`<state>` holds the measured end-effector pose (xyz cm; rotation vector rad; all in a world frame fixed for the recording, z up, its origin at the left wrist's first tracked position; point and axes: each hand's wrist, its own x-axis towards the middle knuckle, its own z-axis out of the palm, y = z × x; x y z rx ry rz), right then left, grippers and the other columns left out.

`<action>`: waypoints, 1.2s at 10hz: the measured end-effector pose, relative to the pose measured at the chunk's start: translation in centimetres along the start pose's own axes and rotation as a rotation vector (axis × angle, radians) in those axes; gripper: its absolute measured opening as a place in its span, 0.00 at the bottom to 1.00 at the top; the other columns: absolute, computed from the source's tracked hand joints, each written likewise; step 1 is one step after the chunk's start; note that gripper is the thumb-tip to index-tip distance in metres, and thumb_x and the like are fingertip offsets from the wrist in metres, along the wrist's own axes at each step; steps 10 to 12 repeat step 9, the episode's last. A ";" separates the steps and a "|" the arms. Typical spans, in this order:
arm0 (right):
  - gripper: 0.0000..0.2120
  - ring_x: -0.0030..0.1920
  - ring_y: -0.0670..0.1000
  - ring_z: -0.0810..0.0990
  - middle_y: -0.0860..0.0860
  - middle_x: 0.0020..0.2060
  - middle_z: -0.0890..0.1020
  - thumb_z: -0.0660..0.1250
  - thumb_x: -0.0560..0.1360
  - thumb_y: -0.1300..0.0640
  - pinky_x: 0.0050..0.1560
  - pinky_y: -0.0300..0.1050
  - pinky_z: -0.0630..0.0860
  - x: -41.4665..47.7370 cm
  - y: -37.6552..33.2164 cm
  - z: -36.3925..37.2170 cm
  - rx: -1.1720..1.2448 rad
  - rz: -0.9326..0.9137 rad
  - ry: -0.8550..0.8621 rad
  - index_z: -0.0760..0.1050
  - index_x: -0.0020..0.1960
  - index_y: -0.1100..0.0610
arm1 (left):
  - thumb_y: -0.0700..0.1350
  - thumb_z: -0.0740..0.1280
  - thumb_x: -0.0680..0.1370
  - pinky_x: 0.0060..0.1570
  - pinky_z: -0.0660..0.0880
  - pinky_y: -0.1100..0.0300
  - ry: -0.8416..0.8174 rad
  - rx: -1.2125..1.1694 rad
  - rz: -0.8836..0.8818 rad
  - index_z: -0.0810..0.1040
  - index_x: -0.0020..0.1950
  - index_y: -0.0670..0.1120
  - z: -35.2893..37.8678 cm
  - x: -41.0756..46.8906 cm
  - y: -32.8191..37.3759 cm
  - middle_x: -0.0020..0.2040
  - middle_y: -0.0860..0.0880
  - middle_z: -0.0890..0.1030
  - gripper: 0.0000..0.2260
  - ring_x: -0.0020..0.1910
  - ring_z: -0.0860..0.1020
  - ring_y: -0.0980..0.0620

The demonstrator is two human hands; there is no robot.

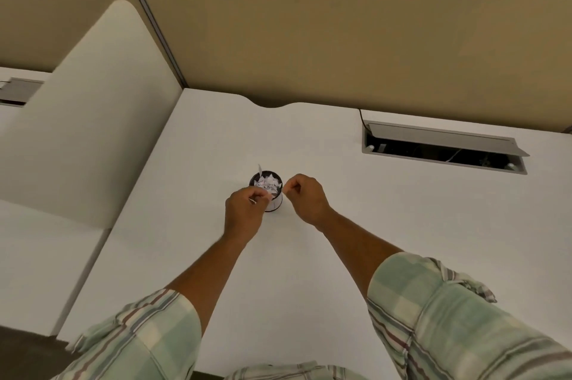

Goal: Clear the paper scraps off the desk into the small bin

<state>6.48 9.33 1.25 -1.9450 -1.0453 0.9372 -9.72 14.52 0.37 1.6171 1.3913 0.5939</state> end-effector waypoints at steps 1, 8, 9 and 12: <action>0.05 0.43 0.49 0.81 0.49 0.42 0.84 0.65 0.76 0.62 0.44 0.40 0.76 2.0 -1.3 1.6 -0.082 0.009 -0.014 0.80 0.45 0.56 | 0.42 0.74 0.76 0.49 0.80 0.59 0.003 0.092 0.045 0.88 0.47 0.47 -1.1 2.1 -0.2 0.44 0.50 0.87 0.03 0.45 0.83 0.53; 0.11 0.50 0.49 0.82 0.49 0.49 0.86 0.63 0.77 0.62 0.48 0.38 0.74 1.5 -2.3 -0.7 -0.206 -0.023 -0.014 0.84 0.50 0.55 | 0.41 0.66 0.78 0.40 0.80 0.55 0.037 0.352 0.065 0.84 0.42 0.47 -1.0 2.4 0.9 0.41 0.50 0.84 0.08 0.41 0.81 0.50; 0.12 0.54 0.51 0.82 0.51 0.53 0.86 0.60 0.79 0.61 0.53 0.42 0.77 1.0 -1.9 -1.7 -0.241 -0.051 0.012 0.83 0.53 0.58 | 0.40 0.63 0.80 0.41 0.80 0.51 0.009 0.430 0.166 0.82 0.41 0.44 -0.5 1.5 1.3 0.41 0.47 0.83 0.11 0.42 0.81 0.46; 0.12 0.54 0.51 0.82 0.51 0.53 0.86 0.60 0.79 0.61 0.53 0.42 0.77 1.0 -1.9 -1.7 -0.241 -0.051 0.012 0.83 0.53 0.58 | 0.40 0.63 0.80 0.41 0.80 0.51 0.009 0.430 0.166 0.82 0.41 0.44 -0.5 1.5 1.3 0.41 0.47 0.83 0.11 0.42 0.81 0.46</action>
